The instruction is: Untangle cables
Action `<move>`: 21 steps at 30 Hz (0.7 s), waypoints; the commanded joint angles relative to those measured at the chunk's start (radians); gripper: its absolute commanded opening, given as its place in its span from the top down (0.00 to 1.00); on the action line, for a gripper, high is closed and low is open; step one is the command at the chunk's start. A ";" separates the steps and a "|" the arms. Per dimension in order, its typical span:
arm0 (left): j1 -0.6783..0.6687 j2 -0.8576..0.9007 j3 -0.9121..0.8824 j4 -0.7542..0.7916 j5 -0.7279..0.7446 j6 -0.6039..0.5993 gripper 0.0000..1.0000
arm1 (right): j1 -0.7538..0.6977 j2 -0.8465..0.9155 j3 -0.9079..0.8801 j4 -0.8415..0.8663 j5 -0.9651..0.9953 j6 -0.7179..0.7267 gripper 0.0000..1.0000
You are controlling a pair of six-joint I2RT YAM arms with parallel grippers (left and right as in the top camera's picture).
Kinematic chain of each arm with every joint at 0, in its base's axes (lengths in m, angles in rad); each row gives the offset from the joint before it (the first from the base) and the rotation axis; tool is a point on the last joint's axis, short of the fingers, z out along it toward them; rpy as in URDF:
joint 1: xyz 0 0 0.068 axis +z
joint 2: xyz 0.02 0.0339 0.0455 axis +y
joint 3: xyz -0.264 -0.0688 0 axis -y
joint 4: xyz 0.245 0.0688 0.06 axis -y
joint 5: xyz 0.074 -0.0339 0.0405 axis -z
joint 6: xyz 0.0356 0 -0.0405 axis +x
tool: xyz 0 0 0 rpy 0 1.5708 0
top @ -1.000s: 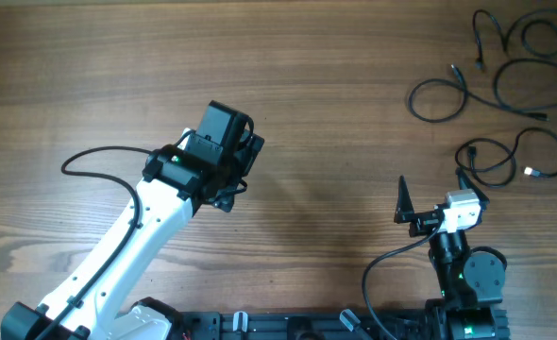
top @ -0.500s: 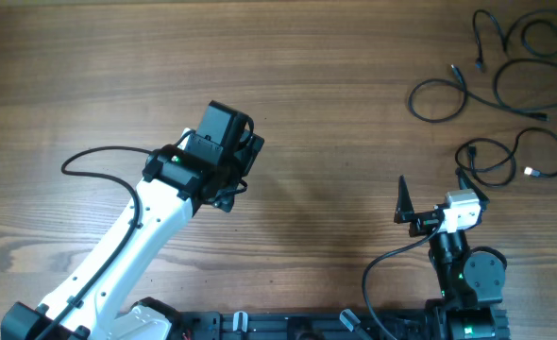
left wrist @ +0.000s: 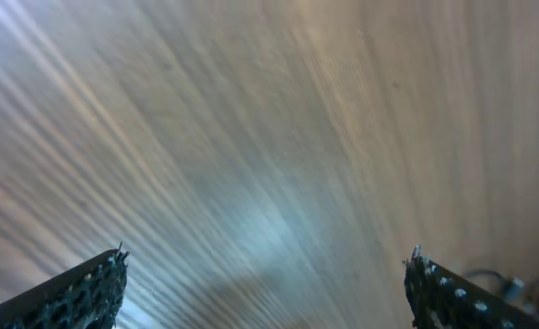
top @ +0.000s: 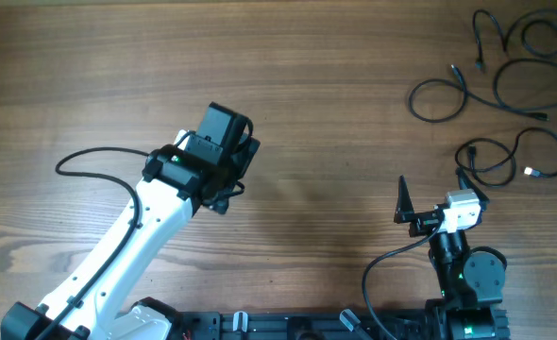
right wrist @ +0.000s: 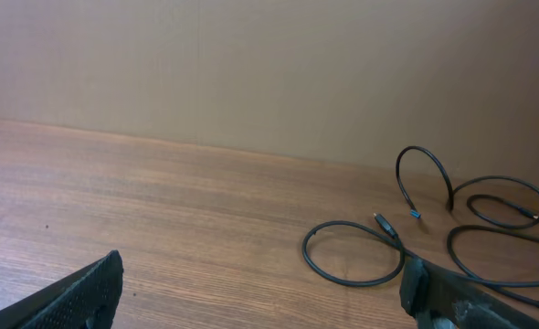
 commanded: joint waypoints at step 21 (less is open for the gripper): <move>0.086 -0.176 -0.132 0.133 -0.001 0.626 0.00 | 0.000 -0.012 0.000 0.003 -0.002 -0.012 0.00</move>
